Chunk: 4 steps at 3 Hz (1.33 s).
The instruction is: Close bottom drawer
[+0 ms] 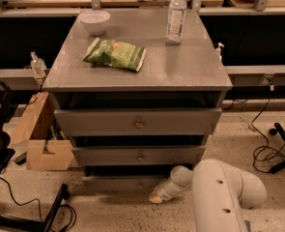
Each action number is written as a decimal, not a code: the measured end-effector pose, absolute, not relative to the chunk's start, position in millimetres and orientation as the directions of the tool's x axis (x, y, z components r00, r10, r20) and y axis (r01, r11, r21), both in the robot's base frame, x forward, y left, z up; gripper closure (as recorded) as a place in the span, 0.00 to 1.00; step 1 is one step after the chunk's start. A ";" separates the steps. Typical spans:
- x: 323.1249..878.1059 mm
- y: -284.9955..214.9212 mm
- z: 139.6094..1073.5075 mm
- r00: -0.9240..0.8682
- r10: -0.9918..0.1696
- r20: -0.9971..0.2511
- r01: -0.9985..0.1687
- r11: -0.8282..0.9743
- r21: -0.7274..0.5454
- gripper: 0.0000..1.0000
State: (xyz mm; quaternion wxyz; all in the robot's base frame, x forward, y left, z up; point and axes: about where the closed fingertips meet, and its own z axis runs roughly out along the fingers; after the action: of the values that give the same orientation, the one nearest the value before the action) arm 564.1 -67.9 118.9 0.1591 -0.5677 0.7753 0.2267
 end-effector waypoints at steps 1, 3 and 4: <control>596.0 -50.6 116.6 -0.315 -0.813 -0.489 -0.949 0.263 0.173 1.00; 612.5 -47.6 115.9 -0.334 -0.810 -0.482 -0.942 0.286 0.173 1.00; 629.0 -46.8 117.8 -0.361 -0.798 -0.482 -0.932 0.328 0.154 1.00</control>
Offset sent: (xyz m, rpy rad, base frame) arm 0.0887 0.0330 -0.0014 -0.0496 0.0045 -0.0506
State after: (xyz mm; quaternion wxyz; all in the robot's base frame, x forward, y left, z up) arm 629.0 -46.8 117.8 0.1619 -0.5417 0.7986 0.2063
